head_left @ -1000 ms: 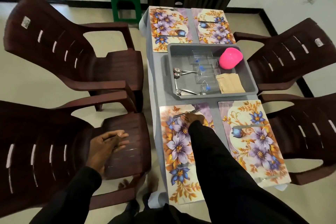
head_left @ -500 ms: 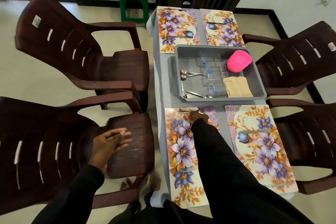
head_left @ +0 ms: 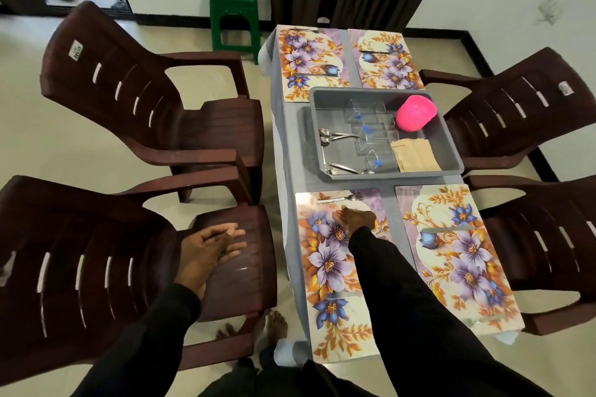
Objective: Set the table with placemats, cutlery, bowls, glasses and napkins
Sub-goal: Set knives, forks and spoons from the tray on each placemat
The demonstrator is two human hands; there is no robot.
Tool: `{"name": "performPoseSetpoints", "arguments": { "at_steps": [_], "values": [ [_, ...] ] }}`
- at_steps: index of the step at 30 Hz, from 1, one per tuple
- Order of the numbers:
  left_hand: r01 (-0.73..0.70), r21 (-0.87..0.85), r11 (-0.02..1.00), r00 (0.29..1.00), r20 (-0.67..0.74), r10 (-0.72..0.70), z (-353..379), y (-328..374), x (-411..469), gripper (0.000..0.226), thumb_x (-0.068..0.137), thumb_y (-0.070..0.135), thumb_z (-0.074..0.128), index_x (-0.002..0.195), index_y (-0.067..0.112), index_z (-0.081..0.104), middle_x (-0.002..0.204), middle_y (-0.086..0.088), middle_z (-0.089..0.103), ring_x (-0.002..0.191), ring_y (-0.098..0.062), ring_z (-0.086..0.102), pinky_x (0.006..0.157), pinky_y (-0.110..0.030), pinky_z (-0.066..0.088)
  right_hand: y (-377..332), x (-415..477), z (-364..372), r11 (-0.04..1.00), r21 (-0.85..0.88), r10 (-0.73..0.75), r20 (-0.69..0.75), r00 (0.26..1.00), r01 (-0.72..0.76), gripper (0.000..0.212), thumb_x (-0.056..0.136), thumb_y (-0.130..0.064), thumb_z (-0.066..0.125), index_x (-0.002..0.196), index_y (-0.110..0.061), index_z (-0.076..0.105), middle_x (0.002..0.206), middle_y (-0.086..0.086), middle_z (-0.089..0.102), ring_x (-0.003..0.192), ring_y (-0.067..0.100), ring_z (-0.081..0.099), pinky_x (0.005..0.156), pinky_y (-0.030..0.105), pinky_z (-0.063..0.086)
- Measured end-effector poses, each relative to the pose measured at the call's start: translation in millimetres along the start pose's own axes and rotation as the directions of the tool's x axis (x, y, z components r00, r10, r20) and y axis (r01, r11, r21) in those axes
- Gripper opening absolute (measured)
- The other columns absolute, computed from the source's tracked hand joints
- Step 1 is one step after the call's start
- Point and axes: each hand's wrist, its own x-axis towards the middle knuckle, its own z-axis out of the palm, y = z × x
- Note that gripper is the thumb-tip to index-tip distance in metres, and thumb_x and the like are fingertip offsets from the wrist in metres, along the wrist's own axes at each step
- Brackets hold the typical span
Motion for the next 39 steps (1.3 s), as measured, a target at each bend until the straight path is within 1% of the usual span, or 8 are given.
{"name": "performPoseSetpoints", "arguments": {
  "at_steps": [3,7,12,18,26,29,33,39],
  "values": [
    [0.004,0.006,1.000,0.999,0.043,-0.004,7,1,-2,0.028,0.094,0.016,0.067,0.120,0.004,0.067,0.107,-0.013,0.077,0.098,-0.031,0.075,0.085,-0.036,0.062,4,-9,-13,0.998,-0.058,0.000,-0.024,1.000,-0.002,0.008,0.095,0.000,0.062,0.103,-0.003,0.065,0.095,0.012,0.070,0.081,0.023,0.071,0.075,0.034,0.063],
    [0.028,0.050,0.998,0.993,0.116,-0.033,19,1,4,0.027,0.096,0.017,0.067,0.120,0.006,0.068,0.108,-0.011,0.078,0.100,-0.030,0.075,0.088,-0.038,0.062,-5,-32,-29,0.986,-0.034,-0.168,-0.097,0.981,0.166,0.011,0.087,0.014,0.067,0.078,0.008,0.069,0.068,0.021,0.070,0.056,0.030,0.070,0.061,0.038,0.063],
    [0.024,0.057,0.998,0.989,0.147,-0.032,43,7,19,0.026,0.098,0.016,0.065,0.121,0.005,0.068,0.110,-0.011,0.077,0.100,-0.029,0.075,0.094,-0.044,0.058,-36,-30,-46,0.921,-0.255,-0.318,-0.060,0.946,0.293,0.021,0.086,0.010,0.069,0.070,-0.004,0.069,0.077,0.027,0.070,0.071,0.039,0.071,0.072,0.049,0.062],
    [0.006,0.074,0.997,0.994,0.109,-0.014,77,12,44,0.025,0.097,0.015,0.066,0.120,0.006,0.069,0.110,-0.011,0.077,0.100,-0.029,0.075,0.090,-0.041,0.061,-80,31,-39,0.619,-0.590,-0.590,0.087,0.803,0.519,0.016,0.080,0.001,0.071,0.072,-0.012,0.074,0.074,0.006,0.074,0.070,0.021,0.072,0.075,0.035,0.061],
    [0.011,0.022,1.000,1.000,0.011,-0.011,138,7,75,0.039,0.085,0.024,0.072,0.119,0.004,0.068,0.109,-0.012,0.077,0.098,-0.031,0.075,0.085,-0.039,0.062,-123,145,5,0.320,-0.786,-0.454,0.363,0.813,0.530,0.015,0.080,-0.009,0.063,0.084,-0.023,0.066,0.099,0.011,0.070,0.092,0.028,0.069,0.082,0.036,0.056],
    [0.031,0.016,0.999,0.999,-0.008,-0.031,156,0,84,0.029,0.096,0.017,0.066,0.121,0.004,0.067,0.110,-0.012,0.077,0.099,-0.032,0.075,0.088,-0.040,0.060,-128,157,14,0.150,-0.840,-0.353,0.448,0.821,0.522,0.023,0.086,-0.011,0.071,0.107,-0.013,0.064,0.118,0.014,0.061,0.106,0.034,0.063,0.085,0.036,0.049],
    [0.062,0.007,0.998,0.997,-0.040,-0.062,175,-4,95,0.025,0.097,0.015,0.064,0.119,0.003,0.068,0.109,-0.014,0.077,0.099,-0.035,0.075,0.087,-0.041,0.060,-122,176,19,0.022,-0.864,-0.318,0.470,0.823,0.502,0.032,0.096,-0.028,0.067,0.116,-0.004,0.058,0.122,0.022,0.059,0.111,0.041,0.061,0.091,0.042,0.050],
    [0.100,0.008,0.995,0.993,-0.067,-0.099,194,-5,111,0.024,0.098,0.013,0.063,0.120,0.004,0.068,0.110,-0.013,0.077,0.099,-0.033,0.075,0.085,-0.037,0.062,-118,190,22,-0.004,-0.818,-0.301,0.550,0.779,0.575,0.024,0.097,-0.027,0.065,0.110,-0.007,0.062,0.115,0.019,0.064,0.104,0.039,0.064,0.081,0.040,0.050]
  ]
}}
